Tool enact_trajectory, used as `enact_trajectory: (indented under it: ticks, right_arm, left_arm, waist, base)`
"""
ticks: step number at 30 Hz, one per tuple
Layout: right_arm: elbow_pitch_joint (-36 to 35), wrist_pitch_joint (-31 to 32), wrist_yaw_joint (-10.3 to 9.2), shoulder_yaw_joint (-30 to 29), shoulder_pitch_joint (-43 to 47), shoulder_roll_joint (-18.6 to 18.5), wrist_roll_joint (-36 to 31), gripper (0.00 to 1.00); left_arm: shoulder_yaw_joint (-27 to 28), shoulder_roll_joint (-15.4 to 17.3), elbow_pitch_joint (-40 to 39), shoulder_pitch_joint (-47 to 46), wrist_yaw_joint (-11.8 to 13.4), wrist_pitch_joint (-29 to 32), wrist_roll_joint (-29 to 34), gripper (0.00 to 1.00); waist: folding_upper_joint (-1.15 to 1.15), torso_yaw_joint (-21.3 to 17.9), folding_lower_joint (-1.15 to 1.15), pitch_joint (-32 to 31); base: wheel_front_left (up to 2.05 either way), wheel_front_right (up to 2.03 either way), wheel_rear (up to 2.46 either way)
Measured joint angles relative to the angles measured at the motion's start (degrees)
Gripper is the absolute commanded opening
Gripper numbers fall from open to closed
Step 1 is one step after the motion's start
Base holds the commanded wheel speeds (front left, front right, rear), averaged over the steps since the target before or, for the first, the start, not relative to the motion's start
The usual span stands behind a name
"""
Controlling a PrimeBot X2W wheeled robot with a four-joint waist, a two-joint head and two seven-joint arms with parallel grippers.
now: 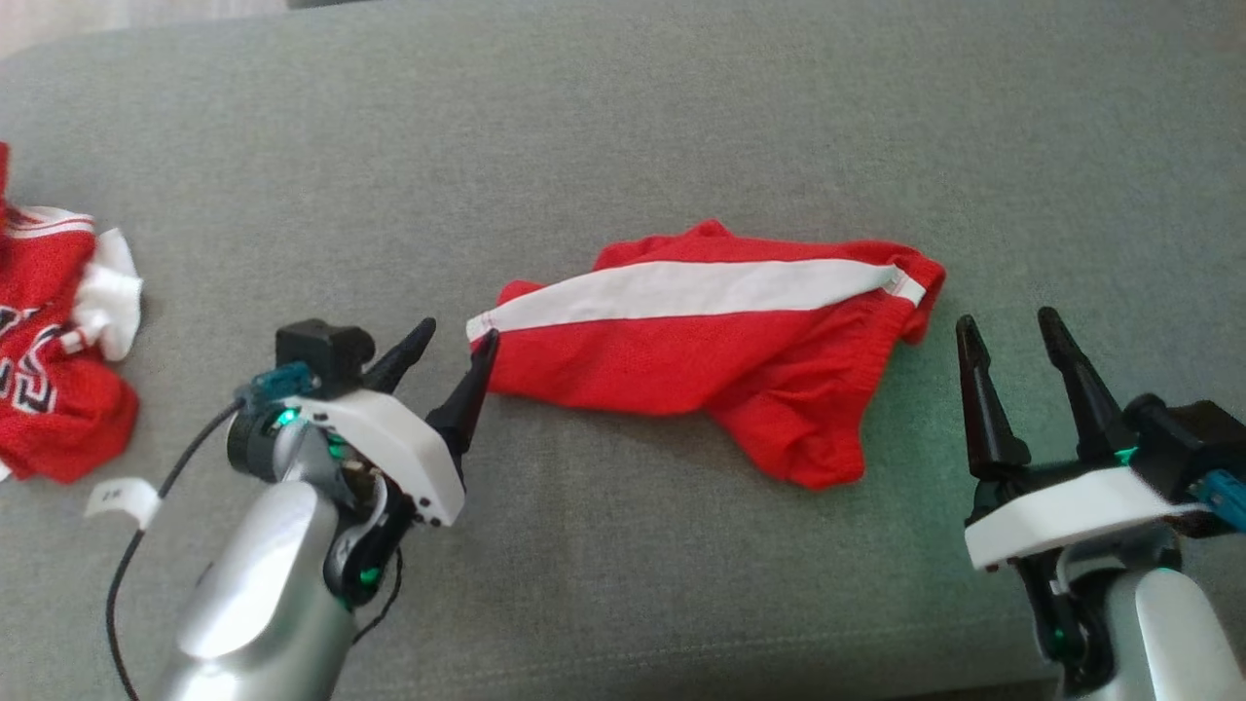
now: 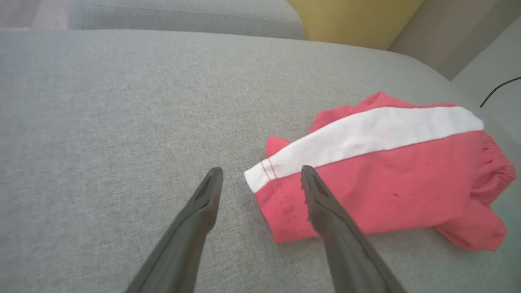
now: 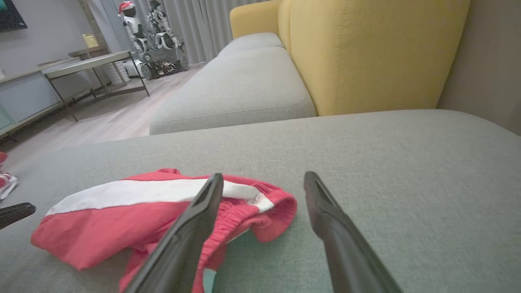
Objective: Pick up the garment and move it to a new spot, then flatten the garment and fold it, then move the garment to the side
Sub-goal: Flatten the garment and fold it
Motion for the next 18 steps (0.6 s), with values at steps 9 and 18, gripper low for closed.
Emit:
enact_trajectory:
  ticks: [9, 18]
  right_arm:
    - [0.9, -0.4, 0.00, 0.0, -1.8, 0.2, 0.1, 1.00]
    - [1.6, -0.6, 0.00, -0.5, -2.0, 0.4, 0.1, 1.00]
  left_arm:
    - [-4.3, 0.3, 5.1, -4.7, -0.6, -0.6, -5.1, 1.00]
    - [-8.2, 2.6, 5.3, -5.7, -0.6, -4.6, -6.4, 0.00]
  waist:
    - [0.00, -1.3, 0.00, 1.6]
    - [0.00, -1.2, -0.01, 1.4]
  base:
    - [0.00, 0.00, 0.00]
    - [0.00, 0.00, 0.00]
